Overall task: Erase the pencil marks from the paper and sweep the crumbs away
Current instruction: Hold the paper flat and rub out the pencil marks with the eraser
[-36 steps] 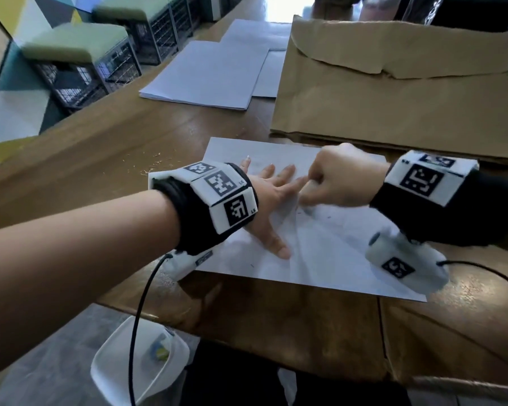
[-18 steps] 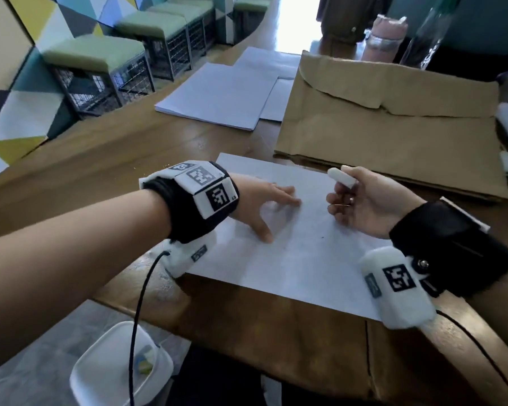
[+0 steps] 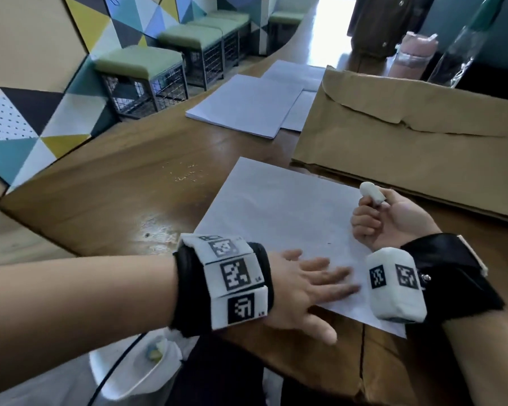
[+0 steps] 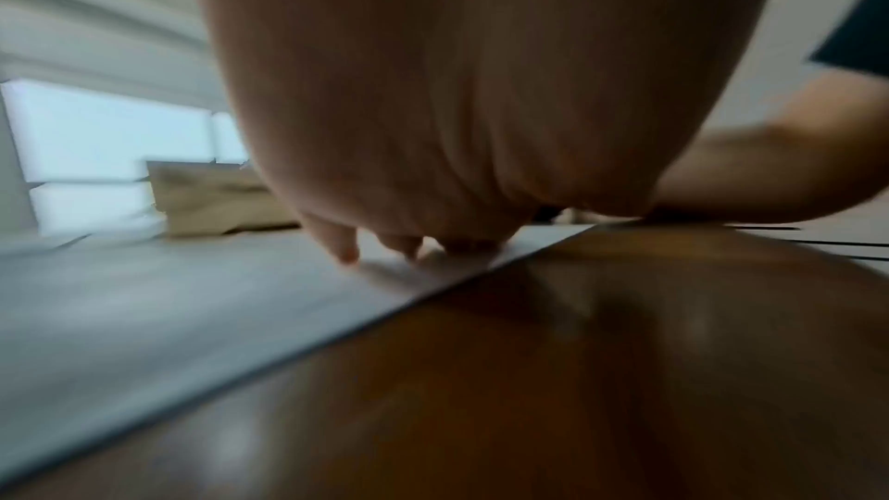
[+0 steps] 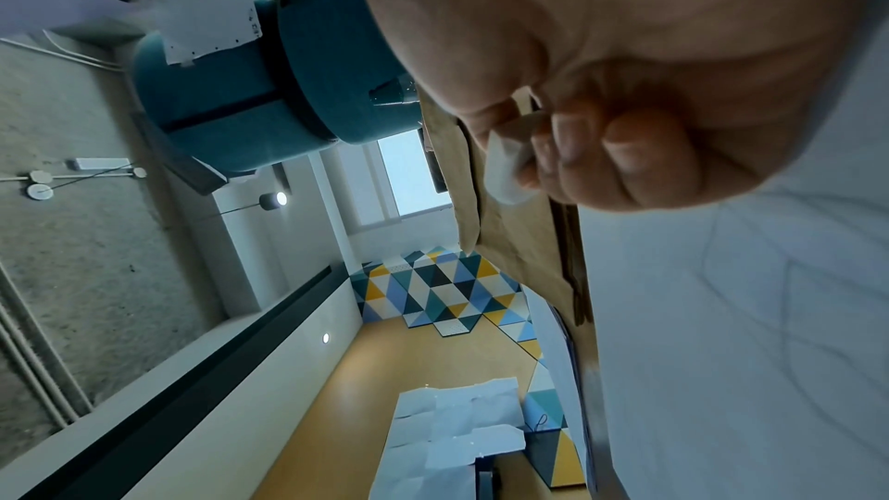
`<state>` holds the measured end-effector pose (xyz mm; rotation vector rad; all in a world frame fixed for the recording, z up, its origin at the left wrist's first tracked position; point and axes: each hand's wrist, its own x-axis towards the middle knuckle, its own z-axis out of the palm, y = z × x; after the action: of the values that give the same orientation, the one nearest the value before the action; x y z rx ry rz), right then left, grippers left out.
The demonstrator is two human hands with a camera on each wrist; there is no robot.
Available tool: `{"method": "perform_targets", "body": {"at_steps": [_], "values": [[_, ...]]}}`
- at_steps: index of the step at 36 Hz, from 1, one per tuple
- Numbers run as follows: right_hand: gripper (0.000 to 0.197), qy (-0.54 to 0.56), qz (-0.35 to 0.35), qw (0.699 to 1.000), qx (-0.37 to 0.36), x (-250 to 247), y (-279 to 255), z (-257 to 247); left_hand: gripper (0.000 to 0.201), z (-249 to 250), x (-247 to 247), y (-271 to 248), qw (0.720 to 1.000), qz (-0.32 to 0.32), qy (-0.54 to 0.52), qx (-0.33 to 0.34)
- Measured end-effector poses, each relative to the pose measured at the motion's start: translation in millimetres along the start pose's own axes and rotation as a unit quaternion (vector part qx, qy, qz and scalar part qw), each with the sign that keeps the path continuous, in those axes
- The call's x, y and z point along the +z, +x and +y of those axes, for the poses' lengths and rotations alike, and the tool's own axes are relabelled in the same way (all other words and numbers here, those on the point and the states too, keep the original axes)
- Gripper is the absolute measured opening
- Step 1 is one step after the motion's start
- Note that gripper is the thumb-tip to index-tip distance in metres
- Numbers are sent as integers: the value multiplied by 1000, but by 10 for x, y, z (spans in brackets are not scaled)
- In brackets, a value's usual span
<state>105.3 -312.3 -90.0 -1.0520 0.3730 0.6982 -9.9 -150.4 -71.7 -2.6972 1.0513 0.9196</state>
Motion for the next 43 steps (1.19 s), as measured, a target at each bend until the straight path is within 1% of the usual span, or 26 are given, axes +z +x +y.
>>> {"method": "perform_targets", "body": {"at_steps": [2,3,4,6,7,8,10,13,15,17,18,20,23,25,27,29,31,32,33,34,35,38,39,40,41,43], "values": [[16,-5,0,1000,1,1,-1,0,71,-231,88,-152,996,-22,-36,-73],[16,-5,0,1000,0,5,-7,0,73,-381,143,-238,990,-18,-54,-130],[16,-6,0,1000,-2,8,-10,-1,80,-523,185,-324,978,-12,-65,-197],[17,-5,2,1000,-5,4,-11,0,116,-746,227,-488,942,3,-63,-329],[17,-4,3,1000,-6,-4,-4,1,125,-811,245,-545,924,2,-66,-377],[20,-2,4,1000,-6,-16,10,2,120,-828,256,-578,914,2,-67,-400],[29,5,11,1000,-6,-40,36,1,101,-756,273,-586,922,24,-74,-379],[22,10,1,1000,-8,-27,39,-2,84,-508,309,-534,961,65,-88,-254],[21,10,-8,1000,-13,-15,36,4,78,-343,354,-518,978,74,-105,-164],[24,9,-11,1000,-13,-18,40,6,78,-270,429,-532,987,50,-104,-110],[24,8,-13,1000,-10,-18,42,6,77,-285,469,-547,988,39,-100,-112],[21,8,-21,1000,-8,-28,52,7,73,-393,510,-600,980,25,-92,-175],[22,5,-19,1000,-2,-28,52,2,81,-691,481,-711,934,19,-82,-347],[21,1,-12,1000,-6,-30,50,9,89,-823,442,-760,912,19,-55,-406],[20,0,-4,1000,-12,-32,59,10,87,-795,397,-761,930,48,-23,-365],[20,0,-1,1000,-16,-29,59,12,79,-615,354,-738,963,74,-25,-259],[19,-1,-4,1000,-20,-32,55,18,71,-402,358,-685,987,56,-48,-141],[19,1,-4,1000,-21,-32,57,16,72,-334,372,-658,993,31,-57,-100],[19,2,-2,1000,-22,-32,56,14,75,-306,383,-636,994,7,-63,-86],[19,3,-1,1000,-23,-32,55,12,76,-330,400,-629,993,-10,-67,-101],[19,5,-3,1000,-23,-29,52,12,76,-398,408,-633,987,-15,-67,-143],[23,11,-16,1000,-18,-18,36,14,88,-663,276,-637,937,-5,-33,-349],[25,12,-18,1000,-17,-11,29,16,95,-708,189,-617,921,1,-24,-388],[25,13,-19,1000,-16,-7,24,17,98,-705,97,-574,917,14,-18,-398],[26,14,-20,1000,-17,-4,21,18,97,-651,6,-511,924,34,-18,-379],[27,16,-15,1000,-18,-3,23,17,90,-449,-146,-331,952,81,-58,-291]]}}
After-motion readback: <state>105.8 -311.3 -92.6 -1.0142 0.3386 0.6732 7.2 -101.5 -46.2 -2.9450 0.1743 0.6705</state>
